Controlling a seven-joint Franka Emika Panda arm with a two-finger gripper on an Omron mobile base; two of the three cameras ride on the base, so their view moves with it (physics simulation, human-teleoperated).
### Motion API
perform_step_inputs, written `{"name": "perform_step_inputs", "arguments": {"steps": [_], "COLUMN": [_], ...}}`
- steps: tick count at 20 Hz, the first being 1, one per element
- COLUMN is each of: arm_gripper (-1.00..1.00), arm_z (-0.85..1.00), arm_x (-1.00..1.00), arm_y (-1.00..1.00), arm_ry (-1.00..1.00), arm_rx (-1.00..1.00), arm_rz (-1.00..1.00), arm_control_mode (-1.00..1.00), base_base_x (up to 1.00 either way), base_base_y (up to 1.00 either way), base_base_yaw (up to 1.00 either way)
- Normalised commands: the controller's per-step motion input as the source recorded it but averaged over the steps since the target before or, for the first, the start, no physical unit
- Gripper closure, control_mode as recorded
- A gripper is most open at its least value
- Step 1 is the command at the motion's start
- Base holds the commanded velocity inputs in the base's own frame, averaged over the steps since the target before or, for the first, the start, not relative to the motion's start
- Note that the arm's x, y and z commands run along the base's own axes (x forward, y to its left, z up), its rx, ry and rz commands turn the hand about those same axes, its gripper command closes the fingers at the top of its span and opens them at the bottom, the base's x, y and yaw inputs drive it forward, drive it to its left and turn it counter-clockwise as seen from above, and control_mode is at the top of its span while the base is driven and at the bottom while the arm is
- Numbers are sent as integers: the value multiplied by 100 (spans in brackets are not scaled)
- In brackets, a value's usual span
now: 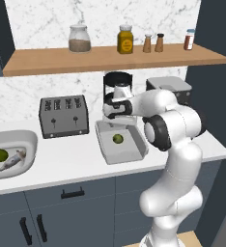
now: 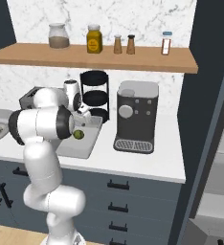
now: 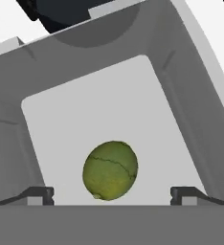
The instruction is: Place one lime and one fish in each tupperware on the nearby counter, to pack two identical lunches.
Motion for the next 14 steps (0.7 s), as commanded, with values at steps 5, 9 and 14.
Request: {"name": "perform_step_inputs", "arguments": {"steps": [5, 9, 14], "arm_gripper": [-100, -100, -100], "arm_z": [96, 90, 94], "arm_x": [-96, -100, -100], "arm_y": [-2, -7, -3], "arm_ry": [-8, -11, -7], "arm_rx": [1, 0, 3], "arm_rz": [0, 0, 0], "arm_control_mode": [-100, -100, -100], "base_base_x": [0, 0, 0], "base_base_y": [0, 0, 0], "base_base_yaw": [0, 0, 0]}}
